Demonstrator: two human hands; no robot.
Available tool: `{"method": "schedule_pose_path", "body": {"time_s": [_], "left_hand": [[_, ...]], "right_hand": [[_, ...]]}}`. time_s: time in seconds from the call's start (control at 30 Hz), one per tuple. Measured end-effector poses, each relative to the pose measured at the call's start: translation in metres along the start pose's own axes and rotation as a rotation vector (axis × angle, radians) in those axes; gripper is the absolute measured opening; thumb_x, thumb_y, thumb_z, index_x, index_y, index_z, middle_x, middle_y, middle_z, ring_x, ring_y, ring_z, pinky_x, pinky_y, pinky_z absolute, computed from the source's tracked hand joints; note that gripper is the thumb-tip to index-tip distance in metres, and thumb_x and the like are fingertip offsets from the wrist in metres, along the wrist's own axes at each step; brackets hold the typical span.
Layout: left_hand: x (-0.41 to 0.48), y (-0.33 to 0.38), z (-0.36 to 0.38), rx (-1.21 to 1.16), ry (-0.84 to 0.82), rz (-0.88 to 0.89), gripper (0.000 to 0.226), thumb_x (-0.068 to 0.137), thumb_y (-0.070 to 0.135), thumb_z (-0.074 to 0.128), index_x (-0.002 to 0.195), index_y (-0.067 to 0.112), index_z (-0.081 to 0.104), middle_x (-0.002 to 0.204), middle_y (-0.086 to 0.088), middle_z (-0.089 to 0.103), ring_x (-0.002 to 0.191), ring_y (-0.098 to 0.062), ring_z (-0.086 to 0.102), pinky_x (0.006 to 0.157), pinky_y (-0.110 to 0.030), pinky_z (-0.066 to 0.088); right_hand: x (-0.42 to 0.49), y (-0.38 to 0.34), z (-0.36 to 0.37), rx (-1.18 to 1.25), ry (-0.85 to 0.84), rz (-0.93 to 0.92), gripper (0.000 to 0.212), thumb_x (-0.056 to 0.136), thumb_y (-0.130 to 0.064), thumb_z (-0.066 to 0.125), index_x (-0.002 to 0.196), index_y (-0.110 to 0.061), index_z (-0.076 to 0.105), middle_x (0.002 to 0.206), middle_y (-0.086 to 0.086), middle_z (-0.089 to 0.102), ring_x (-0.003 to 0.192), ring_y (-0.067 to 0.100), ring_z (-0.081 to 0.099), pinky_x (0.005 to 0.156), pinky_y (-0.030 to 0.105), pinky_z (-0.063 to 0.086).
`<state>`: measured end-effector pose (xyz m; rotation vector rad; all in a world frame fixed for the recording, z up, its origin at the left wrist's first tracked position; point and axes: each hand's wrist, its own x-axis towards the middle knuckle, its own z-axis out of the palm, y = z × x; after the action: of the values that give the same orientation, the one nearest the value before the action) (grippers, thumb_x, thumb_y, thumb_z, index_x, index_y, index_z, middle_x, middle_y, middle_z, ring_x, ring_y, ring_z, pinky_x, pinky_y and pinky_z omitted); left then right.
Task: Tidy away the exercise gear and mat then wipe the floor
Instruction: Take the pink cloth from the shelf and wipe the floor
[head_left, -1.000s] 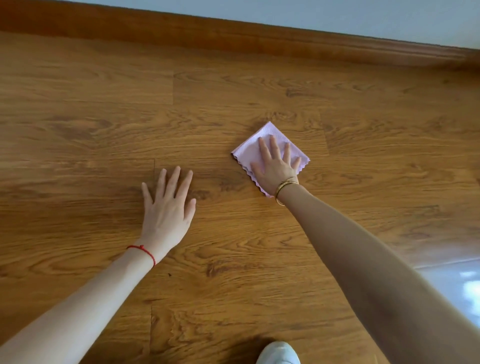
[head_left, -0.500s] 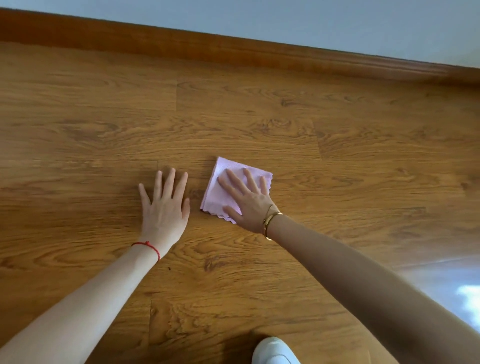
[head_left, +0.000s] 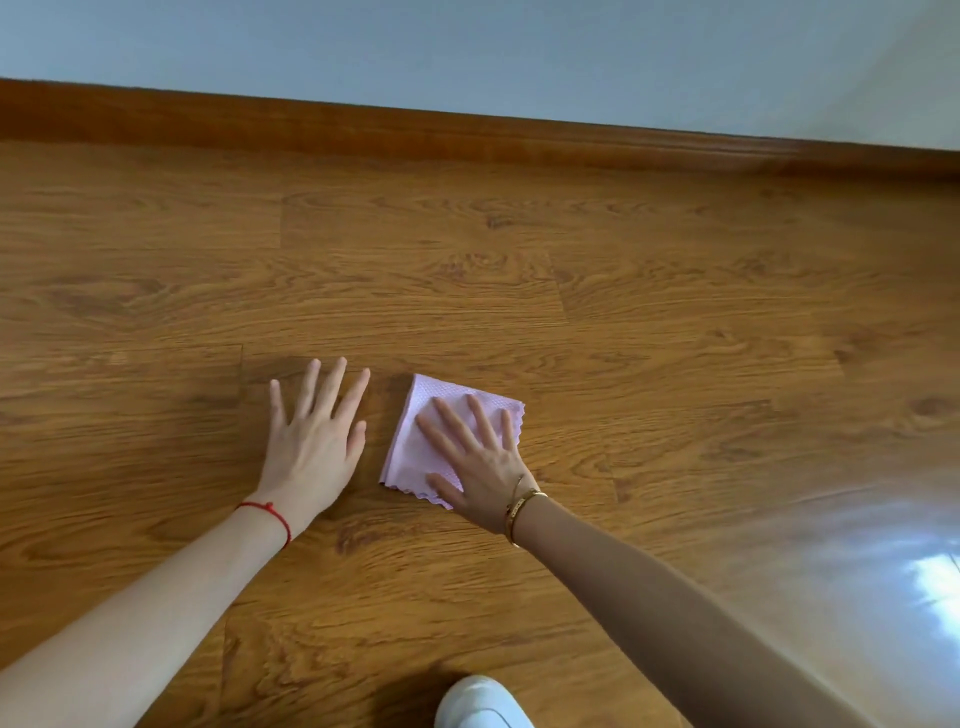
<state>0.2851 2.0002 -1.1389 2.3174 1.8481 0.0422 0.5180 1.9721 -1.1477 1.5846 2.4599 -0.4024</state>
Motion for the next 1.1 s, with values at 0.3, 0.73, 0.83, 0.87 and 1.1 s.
{"method": "schedule_pose_path", "body": {"time_s": [0.3, 0.73, 0.83, 0.87, 1.1], "left_hand": [[0.006, 0.025, 0.003, 0.010, -0.009, 0.059, 0.062, 0.103, 0.038, 0.040, 0.160, 0.025, 0.018, 0.167, -0.007, 0.019, 0.154, -0.034, 0.013, 0.119, -0.066, 0.013], [0.001, 0.003, 0.017, 0.033, -0.106, -0.009, 0.064, 0.101, 0.047, 0.032, 0.160, 0.026, 0.016, 0.168, -0.005, 0.013, 0.155, -0.032, 0.009, 0.119, -0.066, 0.014], [0.004, 0.005, 0.019, 0.017, -0.098, -0.007, 0.063, 0.102, 0.043, 0.035, 0.160, 0.025, 0.019, 0.168, -0.005, 0.014, 0.155, -0.031, 0.010, 0.119, -0.066, 0.015], [0.005, 0.007, 0.020, 0.015, -0.091, -0.009, 0.063, 0.102, 0.042, 0.035, 0.160, 0.025, 0.018, 0.168, -0.005, 0.014, 0.155, -0.031, 0.009, 0.119, -0.066, 0.015], [0.006, 0.007, 0.029, 0.005, -0.067, -0.011, 0.061, 0.103, 0.044, 0.018, 0.161, 0.025, 0.011, 0.169, -0.005, 0.008, 0.156, -0.030, 0.004, 0.120, -0.065, 0.013]], "right_hand": [[-0.004, 0.077, -0.012, -0.010, -0.002, 0.284, 0.069, 0.096, -0.057, 0.024, 0.156, -0.029, 0.003, 0.165, -0.002, -0.001, 0.149, 0.039, 0.003, 0.109, 0.066, 0.018], [0.065, 0.055, -0.026, 0.026, 0.057, 0.282, 0.067, 0.099, -0.052, 0.029, 0.156, -0.030, 0.001, 0.165, -0.001, -0.004, 0.149, 0.041, -0.002, 0.111, 0.068, 0.011], [0.076, 0.040, -0.025, 0.040, 0.065, 0.222, 0.066, 0.098, -0.050, 0.028, 0.156, -0.034, 0.001, 0.165, -0.002, -0.002, 0.149, 0.041, -0.003, 0.112, 0.068, 0.007], [0.078, 0.040, -0.024, 0.045, 0.069, 0.218, 0.065, 0.098, -0.050, 0.028, 0.156, -0.034, 0.001, 0.165, -0.002, -0.001, 0.149, 0.041, -0.002, 0.112, 0.068, 0.007], [0.083, 0.106, -0.034, 0.109, 0.057, 0.455, 0.067, 0.098, -0.053, 0.031, 0.156, -0.036, 0.002, 0.165, -0.006, -0.003, 0.149, 0.041, -0.006, 0.111, 0.070, 0.007]]}}
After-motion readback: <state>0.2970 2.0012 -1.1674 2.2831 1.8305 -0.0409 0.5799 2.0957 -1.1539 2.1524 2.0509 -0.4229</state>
